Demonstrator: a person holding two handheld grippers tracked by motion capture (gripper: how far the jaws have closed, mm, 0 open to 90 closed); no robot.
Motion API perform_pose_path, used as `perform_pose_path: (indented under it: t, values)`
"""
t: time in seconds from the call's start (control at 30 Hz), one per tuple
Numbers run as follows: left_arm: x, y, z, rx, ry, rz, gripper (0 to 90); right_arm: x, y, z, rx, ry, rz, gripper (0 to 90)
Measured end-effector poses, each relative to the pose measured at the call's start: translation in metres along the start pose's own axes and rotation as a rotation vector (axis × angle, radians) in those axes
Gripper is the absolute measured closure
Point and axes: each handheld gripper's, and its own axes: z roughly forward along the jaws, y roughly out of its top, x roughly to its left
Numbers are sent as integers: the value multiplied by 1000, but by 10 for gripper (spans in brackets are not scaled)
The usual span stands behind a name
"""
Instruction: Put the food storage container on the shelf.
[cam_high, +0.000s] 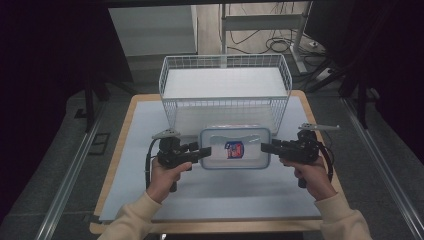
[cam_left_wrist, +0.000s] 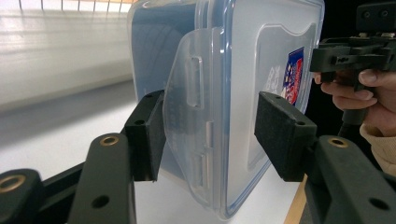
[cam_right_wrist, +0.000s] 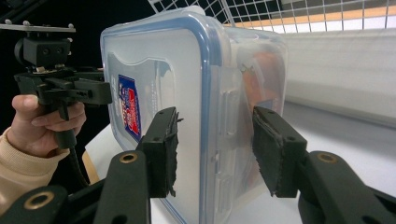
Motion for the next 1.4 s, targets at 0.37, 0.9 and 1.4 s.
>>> perform_pose_path:
  t: [0.37,0.9,1.4]
  values:
    - [-3,24,-11,-25,6,22,456,8,24,0,-24,4,-21,522]
    - [-2,59,-21,-43,10,44,457,15,56,2,-56,7,-37,522]
    - [-1,90,-28,-68,25,78,459,16,86,7,-92,22,-50,521]
